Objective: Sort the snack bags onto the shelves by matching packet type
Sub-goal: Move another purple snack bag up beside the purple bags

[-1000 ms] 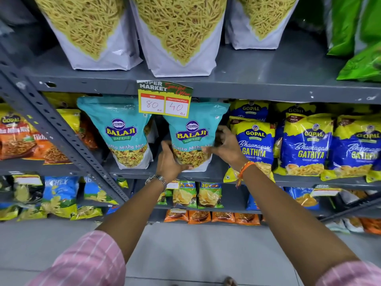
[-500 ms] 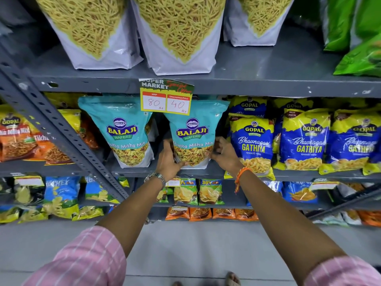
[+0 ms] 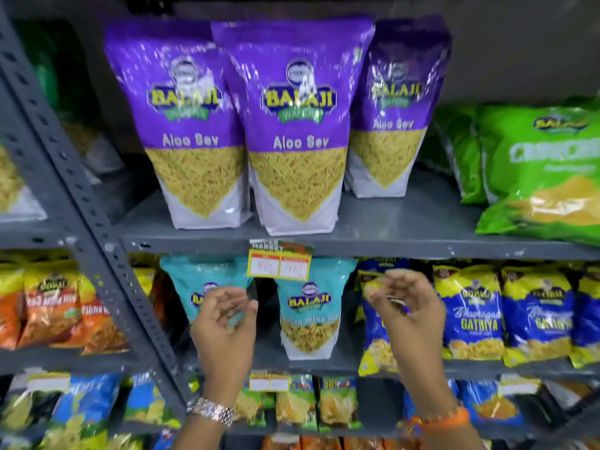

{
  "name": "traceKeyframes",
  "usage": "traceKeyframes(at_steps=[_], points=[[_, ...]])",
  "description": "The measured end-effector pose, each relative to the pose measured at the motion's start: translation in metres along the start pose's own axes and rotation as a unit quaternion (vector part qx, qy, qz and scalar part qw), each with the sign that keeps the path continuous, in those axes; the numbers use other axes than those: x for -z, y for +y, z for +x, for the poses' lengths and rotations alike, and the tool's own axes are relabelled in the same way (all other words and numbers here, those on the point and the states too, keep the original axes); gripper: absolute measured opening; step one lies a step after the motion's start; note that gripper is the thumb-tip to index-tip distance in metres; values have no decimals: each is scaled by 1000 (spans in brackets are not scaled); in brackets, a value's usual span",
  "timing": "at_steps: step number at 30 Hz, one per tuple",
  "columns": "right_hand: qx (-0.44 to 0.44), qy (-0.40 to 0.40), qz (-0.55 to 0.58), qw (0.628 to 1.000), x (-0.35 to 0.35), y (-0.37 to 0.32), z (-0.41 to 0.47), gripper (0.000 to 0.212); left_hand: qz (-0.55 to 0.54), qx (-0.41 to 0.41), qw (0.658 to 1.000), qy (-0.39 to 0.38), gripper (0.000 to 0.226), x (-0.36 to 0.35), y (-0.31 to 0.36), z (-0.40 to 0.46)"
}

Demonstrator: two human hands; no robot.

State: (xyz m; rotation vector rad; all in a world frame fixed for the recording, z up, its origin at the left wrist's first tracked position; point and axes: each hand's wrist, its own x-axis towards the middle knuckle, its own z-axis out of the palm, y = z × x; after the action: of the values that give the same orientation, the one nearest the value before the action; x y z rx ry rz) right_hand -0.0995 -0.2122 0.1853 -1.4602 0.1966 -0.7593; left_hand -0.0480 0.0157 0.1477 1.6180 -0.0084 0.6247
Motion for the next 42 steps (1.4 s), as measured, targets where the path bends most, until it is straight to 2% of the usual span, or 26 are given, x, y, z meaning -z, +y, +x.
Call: traceKeyframes(at_steps=[2,4,6,10,12,15,18,22,30,42], points=[[50,-12,45,998,-12,-41,19,32,-17,-56,998,1,37,2,39,24],[88,-46,64,993,-27,-75,44,36,-10,-95,994,-52,39,-1,72,49],[104,-79,68,989,-42,-95,74,45,26,-113,988,-105,54,-8,95,68],[60,-146,30,987,-79,-113,132,74,91,-122,976,-153,88,-31,109,94],[45,-186,29,981,-93,-116,149,85,103,-120,973,-166,95,-40,108,100],[42,-230,24,972,-104,-118,160,69,158,-131,966,-160,104,-50,112,99],[40,-251,9,967,-107,-115,168,63,159,-123,967,-154,102,-60,112,97],[56,-276,5,959,-105,-114,169,43,158,-119,971,-131,100,-66,109,100],[54,-261,23,964,-75,-132,181,47,150,-133,974,-103,112,-86,130,86],[69,-235,23,969,22,-134,215,43,139,-135,964,-183,104,-162,161,46]])
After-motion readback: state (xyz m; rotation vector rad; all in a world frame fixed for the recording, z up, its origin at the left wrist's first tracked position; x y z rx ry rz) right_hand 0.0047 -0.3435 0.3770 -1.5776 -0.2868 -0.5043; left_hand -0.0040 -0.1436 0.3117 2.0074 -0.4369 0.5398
